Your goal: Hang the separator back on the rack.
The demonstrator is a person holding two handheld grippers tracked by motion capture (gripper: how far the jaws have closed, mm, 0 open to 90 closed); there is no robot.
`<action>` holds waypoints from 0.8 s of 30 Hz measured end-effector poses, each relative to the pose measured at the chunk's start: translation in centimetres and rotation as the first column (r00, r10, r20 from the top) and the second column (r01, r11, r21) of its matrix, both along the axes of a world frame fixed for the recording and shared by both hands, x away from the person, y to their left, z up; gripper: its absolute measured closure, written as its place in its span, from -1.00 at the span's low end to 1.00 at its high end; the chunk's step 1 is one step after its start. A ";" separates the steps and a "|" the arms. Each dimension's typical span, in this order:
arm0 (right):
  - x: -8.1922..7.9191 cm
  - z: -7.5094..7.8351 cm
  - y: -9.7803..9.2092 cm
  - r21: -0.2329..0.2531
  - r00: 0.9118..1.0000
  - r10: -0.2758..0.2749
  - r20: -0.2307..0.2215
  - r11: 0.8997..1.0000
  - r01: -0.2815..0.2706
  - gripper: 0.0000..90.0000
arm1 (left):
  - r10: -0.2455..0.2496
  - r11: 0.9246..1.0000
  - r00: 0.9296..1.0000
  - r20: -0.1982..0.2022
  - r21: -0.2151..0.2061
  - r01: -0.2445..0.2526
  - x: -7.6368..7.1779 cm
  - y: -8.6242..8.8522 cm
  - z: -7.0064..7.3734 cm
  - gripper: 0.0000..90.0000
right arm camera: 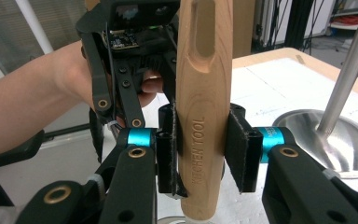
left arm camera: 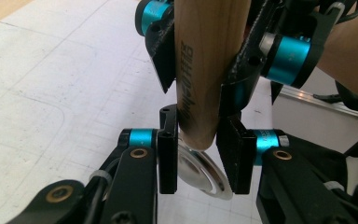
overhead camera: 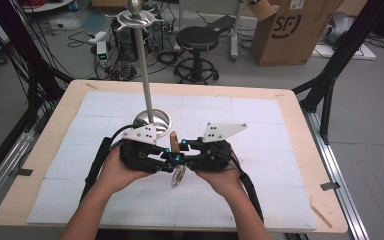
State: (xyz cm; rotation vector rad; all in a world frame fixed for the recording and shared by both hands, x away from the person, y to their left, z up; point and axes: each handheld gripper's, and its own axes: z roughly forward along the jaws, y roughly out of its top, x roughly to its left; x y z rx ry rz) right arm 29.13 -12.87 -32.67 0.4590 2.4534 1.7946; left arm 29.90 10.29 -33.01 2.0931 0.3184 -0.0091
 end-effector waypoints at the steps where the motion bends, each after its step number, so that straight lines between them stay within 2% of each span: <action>1: 0.0 0.0 0.0 -0.005 1.000 -0.001 0.003 1.000 0.001 0.51 | 0.000 1.000 1.000 0.000 0.005 0.000 0.0 0.0 0.0 0.55; 2: 0.0 0.0 0.0 -0.008 1.000 -0.003 -0.002 1.000 0.003 0.51 | 0.006 1.000 1.000 -0.008 -0.010 -0.006 0.0 0.0 -0.1 0.54; 4: 0.2 0.1 0.0 -0.016 1.000 -0.008 0.009 1.000 0.008 0.51 | 0.003 1.000 1.000 -0.024 -0.010 -0.003 0.1 0.1 -0.1 0.42; 5: 0.4 0.2 -0.1 -0.009 1.000 -0.013 0.007 1.000 0.013 0.51 | 0.004 1.000 1.000 -0.020 -0.002 -0.004 0.1 0.2 -0.1 0.39; 7: 0.5 0.3 -0.3 -0.007 1.000 -0.017 0.005 1.000 0.017 0.51 | 0.004 1.000 0.999 -0.036 -0.017 -0.004 0.2 0.6 -0.3 0.37; 10: 1.0 0.5 -0.7 0.000 1.000 -0.027 -0.004 1.000 0.027 0.51 | 0.034 0.999 0.999 -0.035 -0.007 -0.034 0.2 1.6 -0.6 0.27; 15: 1.9 1.0 -1.3 -0.001 0.999 -0.037 -0.018 0.999 0.037 0.51 | 0.091 0.996 0.996 -0.021 0.018 -0.091 0.4 3.7 -1.1 0.13; 16: 2.3 1.3 -1.4 -0.006 0.999 -0.043 -0.022 0.999 0.043 0.51 | 0.116 0.993 0.993 -0.012 0.015 -0.116 0.4 4.6 -1.3 0.04; 19: 2.6 1.6 -1.6 -0.007 0.999 -0.043 -0.024 0.999 0.043 0.51 | 0.127 0.992 0.992 -0.001 0.010 -0.127 0.3 5.5 -1.6 -0.06; 21: 3.0 1.8 -1.7 -0.010 0.999 -0.046 -0.029 0.999 0.046 0.51 | 0.156 0.988 0.988 0.013 0.016 -0.156 0.3 6.3 -2.0 -0.10; 23: 3.3 2.2 -1.9 -0.018 0.998 -0.051 -0.026 0.999 0.050 0.51 | 0.174 0.984 0.984 0.041 0.040 -0.176 0.3 7.2 -2.5 -0.19; 24: 3.5 2.3 -1.9 -0.023 0.998 -0.051 -0.028 0.998 0.050 0.51 | 0.184 0.982 0.982 0.039 0.038 -0.186 0.4 7.6 -2.8 -0.19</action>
